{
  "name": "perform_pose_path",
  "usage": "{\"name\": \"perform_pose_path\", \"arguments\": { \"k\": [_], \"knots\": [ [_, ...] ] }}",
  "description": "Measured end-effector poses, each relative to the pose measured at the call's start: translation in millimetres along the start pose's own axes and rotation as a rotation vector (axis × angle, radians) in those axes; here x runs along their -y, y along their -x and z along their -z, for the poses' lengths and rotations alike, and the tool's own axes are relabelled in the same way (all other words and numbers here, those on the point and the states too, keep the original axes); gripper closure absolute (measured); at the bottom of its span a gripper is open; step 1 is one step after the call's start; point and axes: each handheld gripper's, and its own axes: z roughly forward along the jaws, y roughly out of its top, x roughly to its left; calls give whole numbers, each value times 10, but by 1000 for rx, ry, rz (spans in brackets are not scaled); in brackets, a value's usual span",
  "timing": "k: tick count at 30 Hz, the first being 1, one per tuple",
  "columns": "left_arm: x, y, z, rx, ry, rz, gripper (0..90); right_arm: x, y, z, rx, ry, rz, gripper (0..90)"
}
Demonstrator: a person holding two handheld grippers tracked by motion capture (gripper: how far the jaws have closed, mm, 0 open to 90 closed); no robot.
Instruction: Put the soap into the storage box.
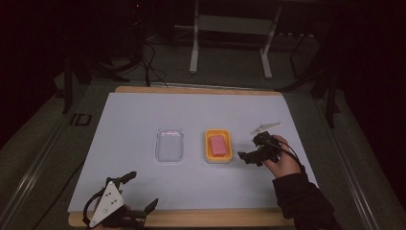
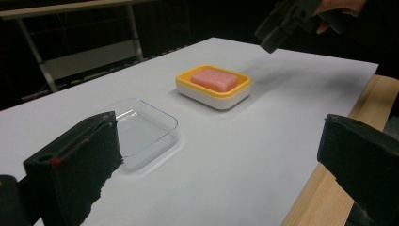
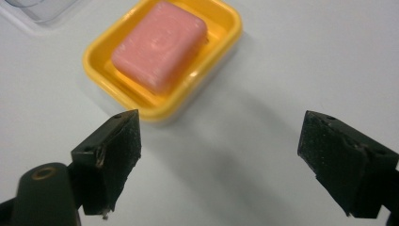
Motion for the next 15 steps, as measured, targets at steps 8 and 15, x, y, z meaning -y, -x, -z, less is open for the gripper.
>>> {"name": "perform_pose_path", "arguments": {
  "k": [8, 15],
  "knots": [
    [3, 3, -19, -6, -11, 2, 4, 371, 89, 164, 32, 54, -13, 137],
    [2, -4, -15, -8, -11, 2, 3, 567, 94, 277, 36, 98, -14, 136]
  ]
}}
